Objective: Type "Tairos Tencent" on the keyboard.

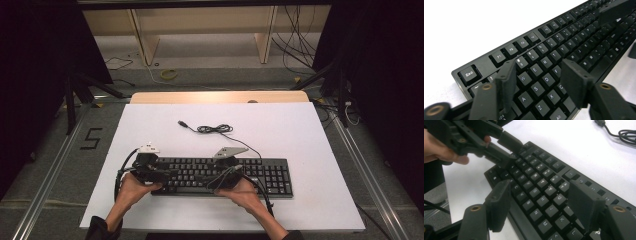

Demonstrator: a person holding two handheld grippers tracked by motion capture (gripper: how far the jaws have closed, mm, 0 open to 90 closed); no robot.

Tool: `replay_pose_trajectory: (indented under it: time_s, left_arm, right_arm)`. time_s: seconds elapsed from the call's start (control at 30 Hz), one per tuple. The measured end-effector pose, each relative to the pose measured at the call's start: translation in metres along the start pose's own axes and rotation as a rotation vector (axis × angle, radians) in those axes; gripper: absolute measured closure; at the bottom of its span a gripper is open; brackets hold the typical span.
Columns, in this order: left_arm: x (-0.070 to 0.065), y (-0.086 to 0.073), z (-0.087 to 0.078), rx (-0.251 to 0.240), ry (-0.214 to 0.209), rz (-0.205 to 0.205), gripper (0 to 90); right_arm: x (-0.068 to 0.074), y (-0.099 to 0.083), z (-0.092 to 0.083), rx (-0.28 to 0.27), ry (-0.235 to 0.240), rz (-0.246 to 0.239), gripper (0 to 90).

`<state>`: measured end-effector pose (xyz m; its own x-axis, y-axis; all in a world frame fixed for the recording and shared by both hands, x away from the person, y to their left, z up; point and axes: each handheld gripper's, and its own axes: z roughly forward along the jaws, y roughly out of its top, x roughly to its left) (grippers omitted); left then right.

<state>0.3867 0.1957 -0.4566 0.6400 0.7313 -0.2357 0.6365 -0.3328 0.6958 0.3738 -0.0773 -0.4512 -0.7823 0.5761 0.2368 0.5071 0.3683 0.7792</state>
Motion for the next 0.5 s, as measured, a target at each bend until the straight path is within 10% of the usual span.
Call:
replay_pose_trajectory:
  time_s: [0.5]
  left_arm:
    - [-0.001,0.008,0.017,0.059,-0.017,0.071,80.4]
  right_arm:
    - [0.005,-0.006,-0.005,-0.001,0.018,-0.013,36.8]
